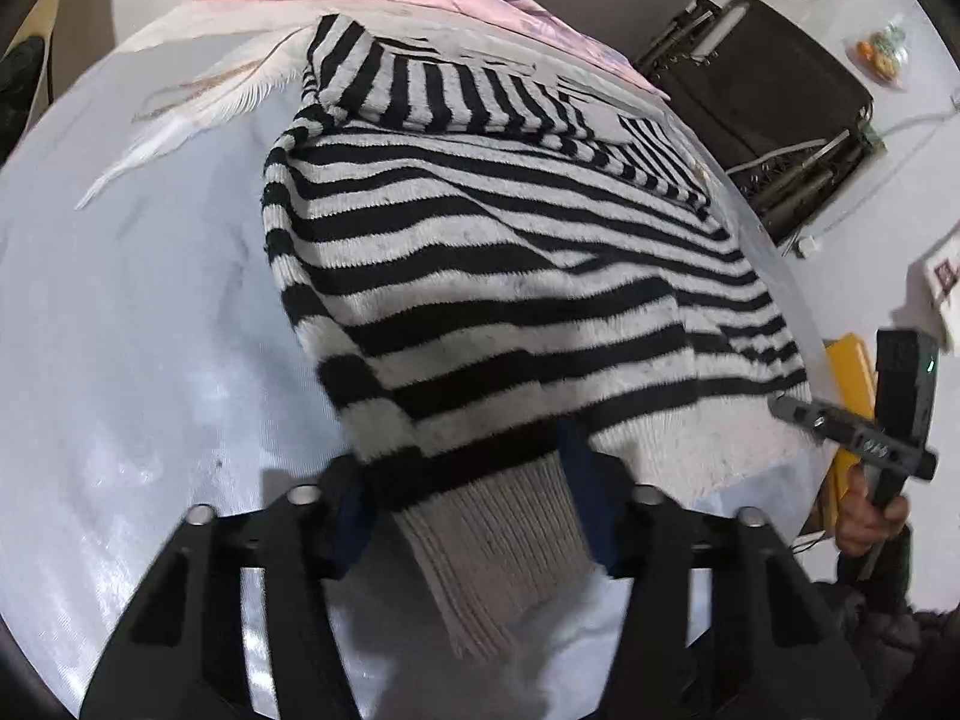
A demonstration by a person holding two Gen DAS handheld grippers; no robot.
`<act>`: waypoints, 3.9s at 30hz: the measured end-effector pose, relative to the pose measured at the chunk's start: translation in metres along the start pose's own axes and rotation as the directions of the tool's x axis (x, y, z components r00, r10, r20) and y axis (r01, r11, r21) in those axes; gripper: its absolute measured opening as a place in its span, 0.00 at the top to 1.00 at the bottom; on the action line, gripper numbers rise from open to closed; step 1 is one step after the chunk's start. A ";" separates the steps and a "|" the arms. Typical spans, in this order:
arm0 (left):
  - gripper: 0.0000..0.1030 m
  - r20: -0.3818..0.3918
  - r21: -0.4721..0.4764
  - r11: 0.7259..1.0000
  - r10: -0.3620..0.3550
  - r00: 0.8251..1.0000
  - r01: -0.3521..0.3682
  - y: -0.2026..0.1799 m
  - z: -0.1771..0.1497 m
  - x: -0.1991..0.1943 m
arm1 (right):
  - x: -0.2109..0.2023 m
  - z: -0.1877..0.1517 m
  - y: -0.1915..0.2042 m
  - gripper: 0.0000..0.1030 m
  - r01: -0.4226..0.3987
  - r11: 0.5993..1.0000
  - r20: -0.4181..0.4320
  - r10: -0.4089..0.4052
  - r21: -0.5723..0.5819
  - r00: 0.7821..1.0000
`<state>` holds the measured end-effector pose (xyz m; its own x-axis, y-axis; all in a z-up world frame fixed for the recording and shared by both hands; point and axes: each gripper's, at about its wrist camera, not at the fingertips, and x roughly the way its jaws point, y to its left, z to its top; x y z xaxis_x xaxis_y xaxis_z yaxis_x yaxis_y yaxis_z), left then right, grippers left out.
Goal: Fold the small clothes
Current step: 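Grasp the grey hem with both tools and fold it toward the collar, then carry the held grey hem with both tools over the body toward the collar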
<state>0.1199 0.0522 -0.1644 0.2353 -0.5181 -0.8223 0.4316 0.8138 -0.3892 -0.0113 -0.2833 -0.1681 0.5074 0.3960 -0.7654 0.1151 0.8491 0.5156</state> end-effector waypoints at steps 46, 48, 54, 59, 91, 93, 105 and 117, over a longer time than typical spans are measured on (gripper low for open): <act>0.94 0.178 -0.053 0.998 -0.013 0.984 0.023 0.024 0.215 -0.021 | -0.007 0.223 -0.029 0.88 -0.162 0.979 0.244 0.128 0.126 0.961; 0.94 0.175 -0.069 0.997 -0.009 0.984 0.022 0.030 0.228 -0.014 | 0.004 0.239 -0.036 0.88 -0.164 0.975 0.246 0.124 0.150 0.961; 0.93 0.133 -0.162 0.987 0.027 0.991 -0.006 0.063 0.256 0.034 | 0.051 0.270 -0.065 0.88 -0.138 0.962 0.217 0.087 0.236 0.972; 0.93 0.029 -0.241 0.970 0.049 0.998 -0.040 0.091 0.253 0.086 | 0.108 0.268 -0.102 0.88 -0.071 0.931 0.102 0.037 0.359 0.994; 0.17 0.136 0.005 0.937 0.344 0.929 -0.348 0.061 0.289 0.066 | 0.067 0.291 -0.075 0.53 0.223 0.973 0.185 -0.230 0.058 0.956; 0.17 0.124 -0.065 0.963 0.269 0.955 -0.263 0.080 0.294 0.058 | 0.062 0.289 -0.078 0.53 0.186 0.981 0.188 -0.193 0.055 0.963; 0.18 -0.008 -0.034 0.969 0.246 0.969 -0.246 0.069 0.318 0.124 | 0.129 0.316 -0.085 0.52 0.213 0.974 0.095 -0.220 0.084 0.971; 0.90 0.120 -0.053 0.960 0.279 0.953 -0.275 0.062 0.322 0.104 | 0.113 0.335 -0.040 0.92 0.238 0.971 0.225 -0.238 0.027 0.945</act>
<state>0.4522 -0.0359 -0.1405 0.4494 -0.2977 -0.8423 0.3034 0.9376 -0.1696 0.3275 -0.3899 -0.1467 0.6439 0.0938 -0.7593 0.2553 0.9092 0.3288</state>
